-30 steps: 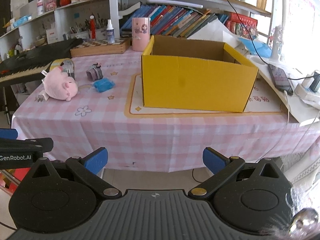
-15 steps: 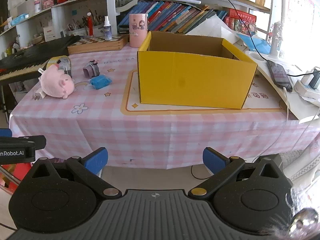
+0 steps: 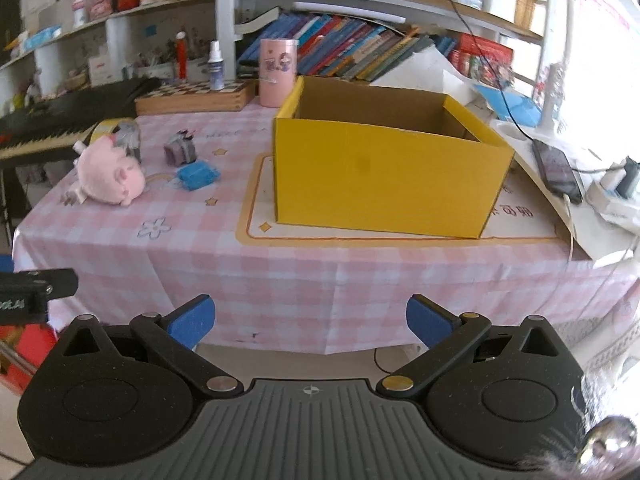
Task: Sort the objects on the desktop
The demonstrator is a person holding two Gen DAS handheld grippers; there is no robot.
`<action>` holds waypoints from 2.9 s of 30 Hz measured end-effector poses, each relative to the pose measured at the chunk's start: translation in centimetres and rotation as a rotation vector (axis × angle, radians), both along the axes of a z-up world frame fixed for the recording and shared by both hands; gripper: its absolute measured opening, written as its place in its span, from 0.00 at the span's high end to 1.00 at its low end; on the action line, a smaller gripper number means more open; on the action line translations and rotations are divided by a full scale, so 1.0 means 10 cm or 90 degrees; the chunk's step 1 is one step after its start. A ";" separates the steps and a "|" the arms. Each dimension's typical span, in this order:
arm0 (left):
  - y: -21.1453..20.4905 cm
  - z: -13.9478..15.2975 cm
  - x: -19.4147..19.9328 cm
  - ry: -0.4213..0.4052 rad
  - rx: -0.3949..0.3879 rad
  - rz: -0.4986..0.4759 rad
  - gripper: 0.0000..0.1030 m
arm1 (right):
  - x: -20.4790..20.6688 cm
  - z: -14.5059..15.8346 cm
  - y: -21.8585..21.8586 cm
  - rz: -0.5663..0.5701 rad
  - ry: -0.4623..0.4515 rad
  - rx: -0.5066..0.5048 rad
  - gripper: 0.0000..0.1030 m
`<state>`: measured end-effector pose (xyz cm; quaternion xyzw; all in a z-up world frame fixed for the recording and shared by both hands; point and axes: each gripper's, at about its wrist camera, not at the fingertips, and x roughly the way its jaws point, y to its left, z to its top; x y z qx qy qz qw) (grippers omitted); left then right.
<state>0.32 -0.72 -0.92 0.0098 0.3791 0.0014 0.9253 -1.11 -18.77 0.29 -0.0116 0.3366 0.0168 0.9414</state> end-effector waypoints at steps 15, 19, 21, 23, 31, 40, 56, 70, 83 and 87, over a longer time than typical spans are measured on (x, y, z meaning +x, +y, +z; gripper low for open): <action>0.01 -0.01 0.02 -0.031 0.004 0.016 0.19 | -0.02 0.00 0.01 -0.043 0.007 0.020 0.00; -0.01 0.02 -0.02 -0.051 0.004 0.004 0.19 | -0.04 0.01 0.01 -0.030 0.004 0.037 0.00; -0.02 0.04 -0.05 -0.059 0.005 0.001 0.19 | -0.04 0.01 -0.01 -0.029 0.005 0.056 0.00; -0.04 0.05 -0.05 -0.063 0.005 0.001 0.19 | -0.04 0.01 -0.01 -0.031 0.005 0.064 0.00; -0.05 0.06 -0.05 -0.072 -0.009 -0.028 0.19 | -0.07 0.03 -0.02 -0.045 0.005 0.054 0.00; 0.00 0.05 -0.03 -0.052 -0.028 -0.024 0.19 | -0.07 0.06 0.01 -0.048 0.001 0.021 0.02; 0.12 -0.01 -0.02 -0.005 -0.022 -0.019 0.19 | -0.02 0.01 0.30 0.048 0.036 0.030 0.31; 0.55 0.05 -0.04 -0.019 -0.031 0.053 0.19 | 0.15 0.06 0.69 0.122 0.038 0.045 0.30; 0.82 -0.11 0.27 -0.004 -0.050 0.111 0.25 | 0.67 -0.04 0.97 0.183 0.049 0.036 0.55; 0.94 -0.15 0.53 0.005 -0.052 0.138 0.31 | 1.00 -0.07 1.05 0.196 0.056 0.035 0.55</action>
